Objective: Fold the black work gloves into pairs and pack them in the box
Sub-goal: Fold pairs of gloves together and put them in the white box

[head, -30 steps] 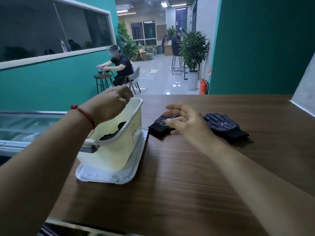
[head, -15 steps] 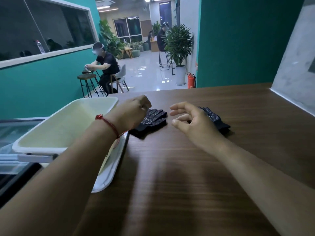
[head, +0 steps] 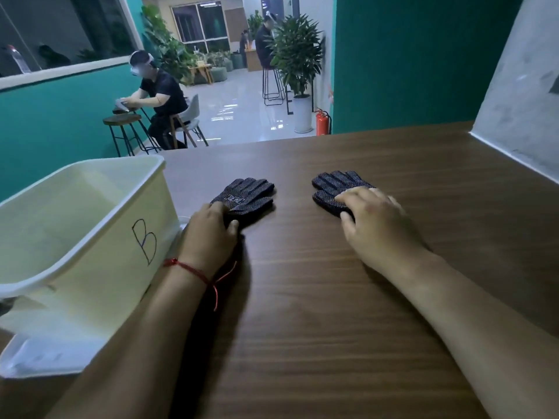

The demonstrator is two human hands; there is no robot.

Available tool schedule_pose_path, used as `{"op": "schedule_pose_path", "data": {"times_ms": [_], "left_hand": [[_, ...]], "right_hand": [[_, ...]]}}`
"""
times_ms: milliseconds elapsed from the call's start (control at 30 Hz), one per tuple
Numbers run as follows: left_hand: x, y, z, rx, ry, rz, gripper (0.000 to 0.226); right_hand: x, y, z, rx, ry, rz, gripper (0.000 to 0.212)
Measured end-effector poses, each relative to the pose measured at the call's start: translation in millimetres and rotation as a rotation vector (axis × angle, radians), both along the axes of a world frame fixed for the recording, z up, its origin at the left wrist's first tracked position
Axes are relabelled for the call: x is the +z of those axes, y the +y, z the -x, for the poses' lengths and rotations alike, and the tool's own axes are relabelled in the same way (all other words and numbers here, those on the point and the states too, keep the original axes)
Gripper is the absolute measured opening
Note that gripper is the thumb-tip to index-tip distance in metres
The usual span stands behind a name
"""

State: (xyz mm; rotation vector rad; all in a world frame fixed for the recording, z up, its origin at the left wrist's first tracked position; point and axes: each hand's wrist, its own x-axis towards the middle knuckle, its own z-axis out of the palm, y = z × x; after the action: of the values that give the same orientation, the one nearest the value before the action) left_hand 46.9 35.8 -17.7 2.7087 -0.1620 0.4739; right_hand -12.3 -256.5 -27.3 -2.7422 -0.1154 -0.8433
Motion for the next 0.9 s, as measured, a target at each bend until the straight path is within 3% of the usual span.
{"op": "schedule_pose_path", "data": {"times_ms": [200,533,700,800,900], "left_hand": [[-6,10,-12,-0.023,-0.096,0.0,0.018],[-3,11,-13,-0.001,-0.228,0.132,0.014],[15,-13,20,-0.237,-0.352,0.146,0.008],[18,-35,46,-0.542,-0.175,0.097,0.016],[11,-48,57,-0.69,0.031,-0.009,0.045]], "right_hand": [[-12,-14,-11,-0.058,0.187,-0.048,0.04],[-11,-22,-18,-0.101,0.077,-0.16,0.019],[-8,-21,-16,-0.113,0.049,-0.175,0.014],[-8,-20,-15,-0.127,0.041,-0.164,0.011],[-7,-20,-13,-0.163,0.031,-0.165,0.013]]}}
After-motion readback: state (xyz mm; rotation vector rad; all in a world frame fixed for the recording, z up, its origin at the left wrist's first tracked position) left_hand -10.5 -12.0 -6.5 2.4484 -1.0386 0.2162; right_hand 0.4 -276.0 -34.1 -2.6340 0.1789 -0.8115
